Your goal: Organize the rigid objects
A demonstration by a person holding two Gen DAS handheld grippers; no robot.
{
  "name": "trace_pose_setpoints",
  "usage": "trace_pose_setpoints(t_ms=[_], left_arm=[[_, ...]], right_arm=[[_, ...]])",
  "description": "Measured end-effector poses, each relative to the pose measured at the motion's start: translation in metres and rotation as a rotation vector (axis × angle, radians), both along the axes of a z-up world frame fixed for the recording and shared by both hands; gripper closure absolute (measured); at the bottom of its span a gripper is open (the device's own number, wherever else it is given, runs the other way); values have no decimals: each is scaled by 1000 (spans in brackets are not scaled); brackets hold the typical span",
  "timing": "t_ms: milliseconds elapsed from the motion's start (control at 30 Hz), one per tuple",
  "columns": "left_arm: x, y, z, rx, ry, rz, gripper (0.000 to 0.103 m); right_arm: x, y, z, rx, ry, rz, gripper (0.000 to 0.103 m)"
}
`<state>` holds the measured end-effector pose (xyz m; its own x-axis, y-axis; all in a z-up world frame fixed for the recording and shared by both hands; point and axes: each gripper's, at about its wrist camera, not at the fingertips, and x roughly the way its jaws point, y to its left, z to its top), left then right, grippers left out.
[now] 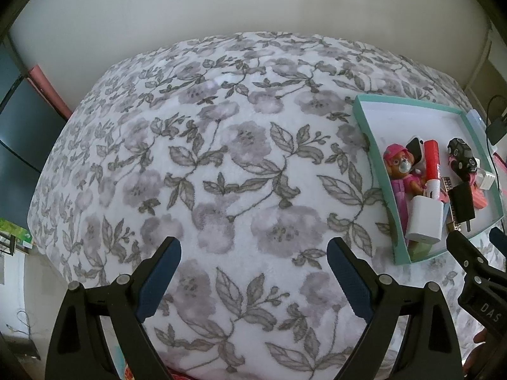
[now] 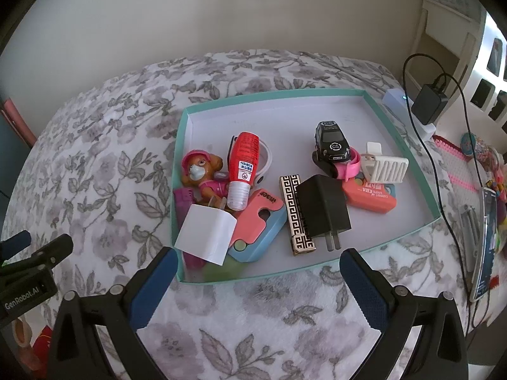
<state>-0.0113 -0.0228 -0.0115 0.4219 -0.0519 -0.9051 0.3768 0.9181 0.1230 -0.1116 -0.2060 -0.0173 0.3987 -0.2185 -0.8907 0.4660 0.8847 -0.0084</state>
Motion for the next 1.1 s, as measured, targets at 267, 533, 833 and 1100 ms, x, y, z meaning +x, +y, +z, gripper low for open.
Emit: trace_pose_setpoints(t_ms=[267, 533, 833, 1100], left_arm=[[0, -2, 0, 3, -1, 1, 9], [1, 1, -2, 6, -2, -1, 9], [0, -1, -2, 13, -3, -6, 9], [0, 0, -2, 15, -5, -15, 9]], right_arm=[[0, 0, -1, 0, 1, -1, 0], [1, -1, -1, 1, 2, -1, 0], [1, -1, -2, 0, 4, 3, 0], [0, 0, -4, -3, 9, 6, 0]])
